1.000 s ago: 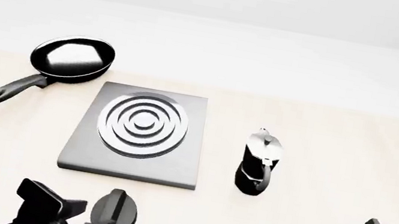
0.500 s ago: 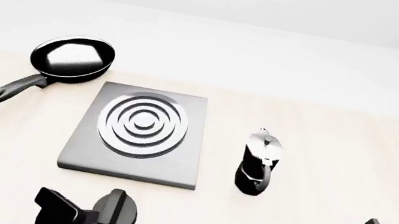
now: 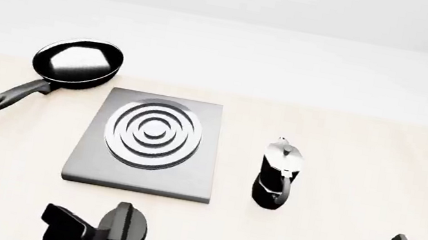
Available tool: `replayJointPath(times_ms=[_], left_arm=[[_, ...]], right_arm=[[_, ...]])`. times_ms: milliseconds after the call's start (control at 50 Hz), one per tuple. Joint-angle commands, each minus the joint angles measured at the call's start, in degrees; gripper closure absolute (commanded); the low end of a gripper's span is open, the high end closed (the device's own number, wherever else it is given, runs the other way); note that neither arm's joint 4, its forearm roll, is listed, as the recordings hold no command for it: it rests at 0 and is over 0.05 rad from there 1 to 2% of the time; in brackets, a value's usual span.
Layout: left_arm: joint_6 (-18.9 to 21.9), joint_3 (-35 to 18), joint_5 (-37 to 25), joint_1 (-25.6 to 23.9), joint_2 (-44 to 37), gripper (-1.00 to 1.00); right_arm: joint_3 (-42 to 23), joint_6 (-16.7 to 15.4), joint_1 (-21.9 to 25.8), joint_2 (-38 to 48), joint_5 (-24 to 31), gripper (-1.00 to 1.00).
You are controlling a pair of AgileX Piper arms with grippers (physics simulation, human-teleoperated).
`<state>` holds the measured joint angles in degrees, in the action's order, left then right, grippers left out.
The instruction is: Turn on the stove and put the frying pan on it.
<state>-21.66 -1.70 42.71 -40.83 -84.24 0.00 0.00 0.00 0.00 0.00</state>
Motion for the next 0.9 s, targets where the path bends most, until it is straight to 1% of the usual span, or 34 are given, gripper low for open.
replayJointPath(times_ms=[20, 180, 340, 400, 480, 600, 620, 640, 660, 680, 700, 740, 780, 840, 860, 880, 900], left_arm=[[-0.78, -3.75, 1.89, -6.57, -5.66, -1.00], [-1.90, -4.71, 3.65, -7.96, -7.64, -1.00], [-1.95, -5.69, 4.60, -8.69, -9.43, -1.00], [-1.53, -6.04, 3.94, -8.37, -8.98, -1.00], [-0.99, -6.21, 1.65, -8.08, -6.47, -1.00], [1.31, -6.38, -4.63, -7.31, 1.14, -1.00], [1.31, -6.40, -4.75, -7.31, 1.24, -1.00], [1.90, -6.53, -6.94, -7.33, 3.81, -1.00], [1.90, -6.55, -7.11, -7.33, 3.96, -1.00], [3.65, -6.83, -10.21, -6.55, 7.58, -1.00], [3.65, -6.86, -10.44, -6.55, 7.78, -1.00], [4.34, -7.20, -14.01, -6.39, 11.97, -1.00], [6.34, -7.91, -18.71, -5.39, 17.22, -1.00], [7.92, -9.09, -25.21, -4.25, 24.43, -1.00], [7.92, -9.11, -25.32, -4.25, 24.53, -1.00], [8.54, -9.74, -27.86, -3.57, 26.89, -1.00], [8.54, -9.76, -28.00, -3.57, 27.01, -1.00]], right_arm=[[0.00, 0.00, 0.00, 0.00, 0.00, -1.00], [0.00, 0.00, 0.00, 0.00, 0.00, -1.00], [0.00, 0.00, 0.00, 0.00, 0.00, -1.00], [0.00, 0.00, 0.00, 0.00, 0.00, -1.00], [0.00, 0.00, 0.00, 0.00, 0.00, -1.00], [0.00, 0.00, 0.00, 0.00, 0.00, -1.00], [0.00, 0.00, 0.00, 0.00, 0.00, -1.00], [0.00, 0.00, 0.00, 0.00, 0.00, -1.00], [0.00, 0.00, 0.00, 0.00, 0.00, -1.00], [0.00, 0.00, 0.00, 0.00, 0.00, -1.00], [0.00, 0.00, 0.00, 0.00, 0.00, -1.00], [0.00, 0.00, 0.00, 0.00, 0.00, -1.00], [0.00, 0.00, 0.00, 0.00, 0.00, -1.00], [0.00, 0.00, 0.00, 0.00, 0.00, -1.00], [0.00, 0.00, 0.00, 0.00, 0.00, -1.00], [0.00, 0.00, 0.00, 0.00, 0.00, -1.00], [0.00, 0.00, 0.00, 0.00, 0.00, -1.00]])
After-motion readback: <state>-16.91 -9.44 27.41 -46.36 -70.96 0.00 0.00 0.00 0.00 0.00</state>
